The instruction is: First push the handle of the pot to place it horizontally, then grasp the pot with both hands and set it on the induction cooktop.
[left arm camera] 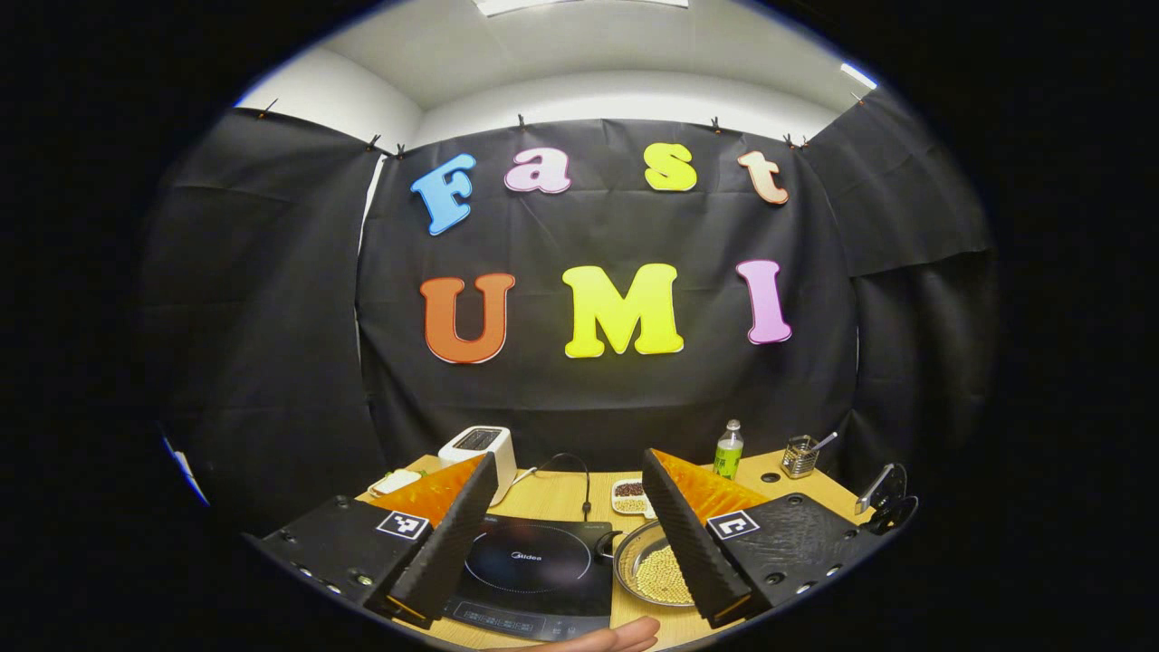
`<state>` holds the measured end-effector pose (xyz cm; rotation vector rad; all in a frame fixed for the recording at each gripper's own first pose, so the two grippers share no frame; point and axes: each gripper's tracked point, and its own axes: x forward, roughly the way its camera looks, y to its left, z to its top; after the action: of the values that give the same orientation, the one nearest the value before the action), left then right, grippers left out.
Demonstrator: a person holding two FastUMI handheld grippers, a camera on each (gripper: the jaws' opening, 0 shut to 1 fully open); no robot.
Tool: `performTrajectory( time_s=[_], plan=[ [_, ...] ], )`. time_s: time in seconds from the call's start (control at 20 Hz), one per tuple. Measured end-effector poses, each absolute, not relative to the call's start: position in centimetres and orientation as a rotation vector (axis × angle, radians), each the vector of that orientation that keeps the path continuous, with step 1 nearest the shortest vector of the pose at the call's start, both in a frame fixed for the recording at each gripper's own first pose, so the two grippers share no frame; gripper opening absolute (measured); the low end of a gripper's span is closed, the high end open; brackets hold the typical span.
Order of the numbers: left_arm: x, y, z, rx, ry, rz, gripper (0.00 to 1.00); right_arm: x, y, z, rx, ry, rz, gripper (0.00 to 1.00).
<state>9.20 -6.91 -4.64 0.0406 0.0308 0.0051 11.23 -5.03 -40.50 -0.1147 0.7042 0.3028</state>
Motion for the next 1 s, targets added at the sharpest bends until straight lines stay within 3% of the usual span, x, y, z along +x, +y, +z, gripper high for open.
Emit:
performTrajectory(
  time_s=[0.35,0.4,0.45,0.8,0.85,0.9,1.0],
  plan=[
    [11.3,-7.5,-6.5,0.044,0.071,0.0,0.96,12.8,-6.3,-40.6,-0.145,0.717,0.278,0.0],
    [11.4,-7.8,-6.6,0.039,0.075,-0.011,0.86,13.0,-6.5,-40.6,-0.149,0.718,0.274,0.04],
    [11.5,-8.2,-6.5,0.03,0.071,-0.021,0.96,13.1,-6.7,-40.5,-0.152,0.719,0.271,0.04],
    [11.8,-8.4,-5.2,0.025,0.017,-0.041,0.96,14.2,-8.4,-40.1,-0.15,0.728,0.225,0.04],
    [11.7,-8.3,-5.2,0.02,0.011,-0.042,0.86,14.6,-8.7,-40.1,-0.15,0.732,0.213,0.04],
    [11.7,-8.2,-5.1,0.017,0.007,-0.044,0.96,14.8,-8.9,-40.0,-0.156,0.738,0.203,0.04],
    [11.9,-7.7,-5.3,0.009,0.006,-0.044,0.96,15.1,-9.1,-39.9,-0.175,0.748,0.19,0.04]
  ],
)
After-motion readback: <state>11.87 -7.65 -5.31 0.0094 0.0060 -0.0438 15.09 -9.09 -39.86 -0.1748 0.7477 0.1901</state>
